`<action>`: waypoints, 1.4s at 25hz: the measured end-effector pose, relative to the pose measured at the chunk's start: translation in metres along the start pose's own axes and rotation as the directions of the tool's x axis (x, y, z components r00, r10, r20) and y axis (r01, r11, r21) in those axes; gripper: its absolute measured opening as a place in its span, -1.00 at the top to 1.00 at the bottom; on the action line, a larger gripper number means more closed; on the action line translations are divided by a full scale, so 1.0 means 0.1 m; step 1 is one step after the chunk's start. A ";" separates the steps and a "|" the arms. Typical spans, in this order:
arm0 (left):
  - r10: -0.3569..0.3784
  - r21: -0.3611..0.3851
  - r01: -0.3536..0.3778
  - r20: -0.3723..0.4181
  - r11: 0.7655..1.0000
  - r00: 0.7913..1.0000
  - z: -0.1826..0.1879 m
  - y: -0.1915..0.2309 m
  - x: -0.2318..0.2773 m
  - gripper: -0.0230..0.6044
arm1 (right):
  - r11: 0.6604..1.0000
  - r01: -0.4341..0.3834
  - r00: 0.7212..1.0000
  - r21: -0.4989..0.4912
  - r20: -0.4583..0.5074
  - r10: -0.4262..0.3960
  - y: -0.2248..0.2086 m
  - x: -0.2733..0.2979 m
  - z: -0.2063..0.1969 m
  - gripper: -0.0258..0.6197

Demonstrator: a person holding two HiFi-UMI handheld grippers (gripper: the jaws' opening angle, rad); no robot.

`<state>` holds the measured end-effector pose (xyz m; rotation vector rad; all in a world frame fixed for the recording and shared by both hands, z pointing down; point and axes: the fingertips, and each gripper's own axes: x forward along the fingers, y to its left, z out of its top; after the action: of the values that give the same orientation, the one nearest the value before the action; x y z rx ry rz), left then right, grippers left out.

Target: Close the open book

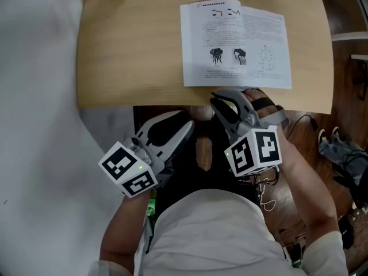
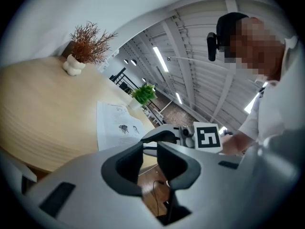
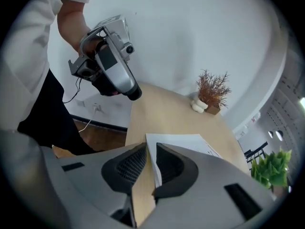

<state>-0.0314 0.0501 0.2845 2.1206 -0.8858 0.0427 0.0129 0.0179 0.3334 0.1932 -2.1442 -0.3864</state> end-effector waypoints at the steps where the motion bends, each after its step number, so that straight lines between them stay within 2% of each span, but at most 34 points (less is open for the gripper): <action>1: 0.005 -0.001 -0.005 -0.002 1.000 1.000 -0.01 0.04 0.01 0.72 | 1.000 -0.009 1.000 -0.012 -0.006 0.009 0.00 0.05 -0.01 0.79; 15: 0.015 -0.047 -0.016 -0.021 0.999 1.000 -0.12 0.29 0.07 0.72 | 0.987 -0.084 0.993 -0.138 -0.097 0.071 0.02 0.56 -0.05 0.79; 23: 0.001 -0.072 -0.003 -0.021 0.997 1.000 -0.17 0.38 0.11 0.72 | 0.978 -0.131 0.983 -0.159 -0.148 0.108 0.02 0.75 -0.10 0.79; 30: -0.005 -0.095 0.004 -0.015 0.996 1.000 -0.24 0.43 0.14 0.72 | 0.984 -0.120 0.983 -0.131 -0.157 0.099 0.01 0.81 -0.09 0.79; 33: -0.010 -0.095 0.008 -0.019 0.995 1.000 -0.25 0.45 0.13 0.72 | 0.988 -0.111 0.984 -0.107 -0.152 0.094 0.01 0.82 -0.06 0.91; 35: -0.010 -0.099 0.007 -0.023 0.995 1.000 -0.26 0.47 0.12 0.73 | 0.991 -0.105 0.985 -0.085 -0.144 0.092 0.01 0.83 -0.05 0.91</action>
<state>-0.0440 0.0423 0.3372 2.0281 -0.8477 0.0191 -0.0301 -0.0054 0.4002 0.0592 -1.9841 -0.4014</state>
